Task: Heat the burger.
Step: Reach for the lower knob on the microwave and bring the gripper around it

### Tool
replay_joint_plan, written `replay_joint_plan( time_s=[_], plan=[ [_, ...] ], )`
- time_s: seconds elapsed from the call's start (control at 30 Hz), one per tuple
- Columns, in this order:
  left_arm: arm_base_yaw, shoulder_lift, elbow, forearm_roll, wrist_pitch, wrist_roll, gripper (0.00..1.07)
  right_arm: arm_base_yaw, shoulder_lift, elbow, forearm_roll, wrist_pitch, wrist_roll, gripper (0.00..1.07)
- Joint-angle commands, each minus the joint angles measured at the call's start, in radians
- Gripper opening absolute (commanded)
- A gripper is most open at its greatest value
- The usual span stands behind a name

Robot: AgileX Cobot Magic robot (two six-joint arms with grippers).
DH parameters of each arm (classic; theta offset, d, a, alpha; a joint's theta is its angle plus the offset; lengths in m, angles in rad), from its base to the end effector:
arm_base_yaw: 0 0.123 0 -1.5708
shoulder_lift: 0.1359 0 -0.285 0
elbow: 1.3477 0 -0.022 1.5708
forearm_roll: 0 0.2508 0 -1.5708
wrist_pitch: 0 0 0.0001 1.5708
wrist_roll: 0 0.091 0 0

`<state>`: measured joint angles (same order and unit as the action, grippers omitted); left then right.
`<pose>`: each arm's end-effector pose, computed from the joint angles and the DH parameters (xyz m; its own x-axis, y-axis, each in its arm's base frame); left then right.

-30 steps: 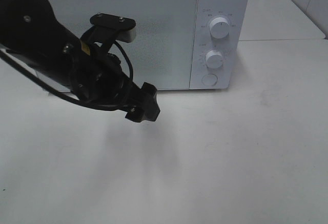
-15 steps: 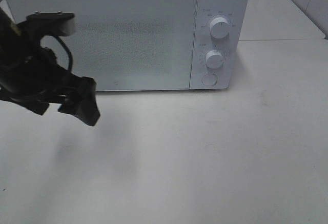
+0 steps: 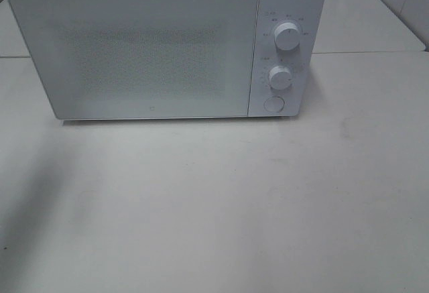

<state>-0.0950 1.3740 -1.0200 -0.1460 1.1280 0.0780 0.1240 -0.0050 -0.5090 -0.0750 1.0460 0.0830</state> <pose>0.2442 -0.0353 0.2738 -0.9775 0.1082 -0.1811 0.1322 0.9831 -0.1266 -0.0054 -0.0066 0.2811 -0.4284 -0.0078 -0.9036 -0.0459 0.9989 0.0132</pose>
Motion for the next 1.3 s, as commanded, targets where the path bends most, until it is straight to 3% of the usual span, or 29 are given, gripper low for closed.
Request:
replay_joint_plan(
  time_s=[0.03,0.13,0.27,0.83,1.07,1.3],
  plan=[
    [0.065,-0.069,0.022,0.022,0.050,-0.007,0.98,-0.007,-0.027,0.001,0.001,-0.009,-0.003,0.76],
    [0.141,-0.164,0.086,0.024,0.053,-0.003,0.98,-0.007,-0.027,0.001,0.001,-0.009,-0.003,0.76],
    [0.174,-0.288,0.164,0.024,0.041,-0.004,0.98,-0.007,-0.027,0.001,0.001,-0.009,-0.003,0.76],
    [0.174,-0.776,0.358,0.042,-0.012,-0.003,0.98,-0.007,-0.027,0.001,0.001,-0.009,-0.003,0.76],
    [0.174,-0.987,0.458,0.042,-0.053,0.034,0.98,-0.007,-0.027,0.001,0.001,-0.009,-0.003,0.76],
    [0.174,-1.181,0.521,0.047,-0.088,0.032,0.98,-0.007,-0.027,0.001,0.001,-0.009,-0.003,0.76]
  ],
)
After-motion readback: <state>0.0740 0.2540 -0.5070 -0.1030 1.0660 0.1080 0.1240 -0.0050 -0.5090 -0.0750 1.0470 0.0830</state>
